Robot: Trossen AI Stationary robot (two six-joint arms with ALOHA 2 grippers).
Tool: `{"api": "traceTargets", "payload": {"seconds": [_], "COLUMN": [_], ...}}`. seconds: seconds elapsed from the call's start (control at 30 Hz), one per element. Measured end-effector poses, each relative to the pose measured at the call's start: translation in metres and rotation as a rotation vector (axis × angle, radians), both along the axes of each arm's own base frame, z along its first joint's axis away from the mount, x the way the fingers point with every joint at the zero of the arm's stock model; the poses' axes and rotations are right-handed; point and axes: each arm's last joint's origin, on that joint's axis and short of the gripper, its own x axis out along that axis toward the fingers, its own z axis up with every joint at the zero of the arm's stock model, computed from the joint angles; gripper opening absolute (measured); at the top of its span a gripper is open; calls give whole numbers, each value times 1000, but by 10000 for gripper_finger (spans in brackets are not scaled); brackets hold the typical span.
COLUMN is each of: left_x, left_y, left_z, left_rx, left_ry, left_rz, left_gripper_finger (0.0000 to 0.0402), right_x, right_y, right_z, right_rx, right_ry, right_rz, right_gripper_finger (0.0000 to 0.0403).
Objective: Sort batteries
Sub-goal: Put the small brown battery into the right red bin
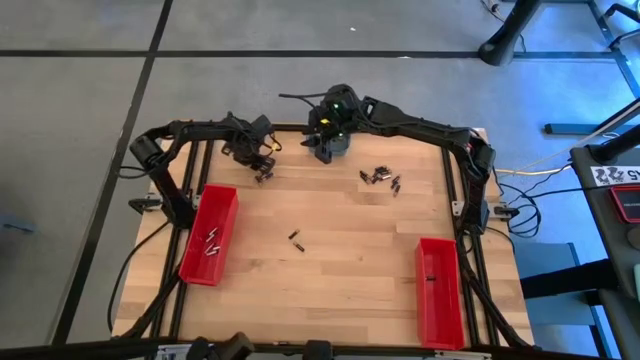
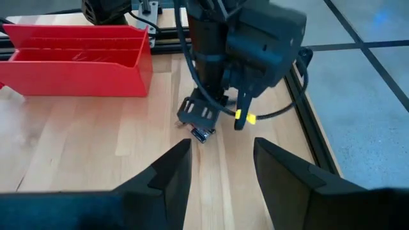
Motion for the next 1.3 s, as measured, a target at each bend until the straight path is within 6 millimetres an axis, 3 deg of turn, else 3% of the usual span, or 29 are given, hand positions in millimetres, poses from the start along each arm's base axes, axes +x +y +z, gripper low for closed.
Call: {"api": "traceTargets", "payload": {"seconds": [0.47, 0.57, 0.73, 1.0, 1.17, 1.3], "left_x": [3, 2, -3, -1, 1, 0], "left_y": [2, 1, -3, 26, 49, 56], "left_z": [-4, -3, 17, 64, 65, 53], "left_rx": [3, 5, 30, 220, 221, 203], "left_ry": [-2, -2, -30, -264, -348, -321], "left_rz": [-74, -68, -19, 40, 20, -5], "left_gripper_finger": [13, 4, 11, 37, 107, 159], "right_x": [0, -2, -13, -26, -31, -36], "right_y": [-1, -2, -7, -21, -22, -19], "right_z": [0, 1, 16, 25, 19, 11], "right_rx": [-14, -24, -52, -62, -28, 13], "right_ry": [6, 9, -15, -24, 43, 132], "right_rz": [-19, -30, -69, -122, -129, -126], "right_gripper_finger": [170, 170, 170, 170, 170, 170]}}
